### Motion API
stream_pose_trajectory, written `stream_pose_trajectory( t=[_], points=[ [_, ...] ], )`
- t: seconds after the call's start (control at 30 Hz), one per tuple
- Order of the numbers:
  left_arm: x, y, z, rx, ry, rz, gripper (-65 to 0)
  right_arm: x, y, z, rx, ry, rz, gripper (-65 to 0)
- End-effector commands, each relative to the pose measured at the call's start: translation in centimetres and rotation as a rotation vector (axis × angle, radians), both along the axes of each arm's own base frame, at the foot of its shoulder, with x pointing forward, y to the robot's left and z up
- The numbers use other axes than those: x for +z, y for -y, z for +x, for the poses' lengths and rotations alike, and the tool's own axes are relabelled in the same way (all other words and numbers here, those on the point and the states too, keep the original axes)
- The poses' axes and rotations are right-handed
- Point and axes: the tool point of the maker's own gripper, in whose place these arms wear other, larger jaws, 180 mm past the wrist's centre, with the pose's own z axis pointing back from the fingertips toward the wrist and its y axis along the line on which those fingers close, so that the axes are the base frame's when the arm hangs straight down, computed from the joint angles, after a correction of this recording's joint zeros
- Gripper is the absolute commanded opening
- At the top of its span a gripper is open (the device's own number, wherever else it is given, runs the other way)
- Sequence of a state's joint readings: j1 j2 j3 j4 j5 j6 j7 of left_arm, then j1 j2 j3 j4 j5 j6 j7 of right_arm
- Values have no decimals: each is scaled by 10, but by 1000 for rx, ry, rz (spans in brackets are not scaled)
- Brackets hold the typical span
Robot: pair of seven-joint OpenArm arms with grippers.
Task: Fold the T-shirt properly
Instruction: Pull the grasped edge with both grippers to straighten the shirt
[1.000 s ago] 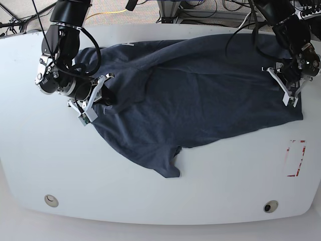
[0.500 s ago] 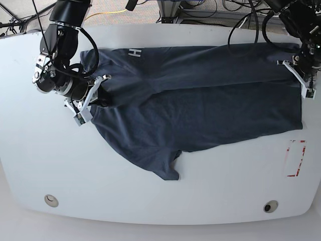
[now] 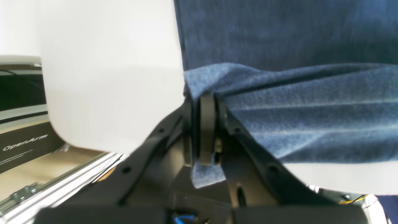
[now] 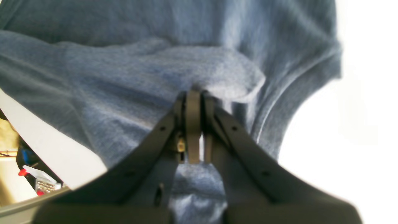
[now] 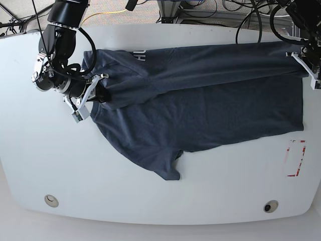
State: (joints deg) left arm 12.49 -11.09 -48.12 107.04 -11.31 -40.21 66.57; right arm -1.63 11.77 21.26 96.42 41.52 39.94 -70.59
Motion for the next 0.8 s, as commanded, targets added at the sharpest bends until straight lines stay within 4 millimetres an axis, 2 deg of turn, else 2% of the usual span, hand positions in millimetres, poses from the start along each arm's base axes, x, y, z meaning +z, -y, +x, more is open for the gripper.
stream_pose_trajectory(
  t=[0.0, 0.17, 0.2, 0.27, 0.4, 0.47, 0.5, 0.57, 0.6, 0.67, 0.77],
  points=[
    [12, -4, 11, -29, 24, 42, -646, 13, 4, 11, -7, 53, 0, -650],
    [18, -10, 13, -46, 14, 73, -639, 13, 4, 11, -7, 53, 1, -650],
    [16, -9, 14, -55, 8, 71, -624, 13, 5, 12, -7, 55, -1, -640],
    [8, -9, 15, -70, -21, 61, -550, 14, 5, 12, -7, 56, -1, -598],
    [1, -24, 10, -55, -65, 57, -339, 16, 6, 11, -10, 64, -6, -387],
    [-7, -26, 9, -46, -77, 34, -246, 20, 6, 12, -7, 77, -11, -219],
    [-4, -28, 13, -44, -67, 36, -235, 24, 5, 12, -3, 91, -17, -157],
    [3, -31, 20, -45, -49, 45, -240, 31, 6, 6, 11, 116, -47, -76],
    [4, -31, 21, -45, -48, 48, -242, 36, 6, 1, 23, 132, -71, -59],
    [5, -31, 22, -46, -43, 49, -240, 44, 4, -8, 40, 157, -97, -68],
    [17, -30, 31, -55, -5, 68, -240, 39, 4, -23, 50, 133, -112, -92]
  ],
)
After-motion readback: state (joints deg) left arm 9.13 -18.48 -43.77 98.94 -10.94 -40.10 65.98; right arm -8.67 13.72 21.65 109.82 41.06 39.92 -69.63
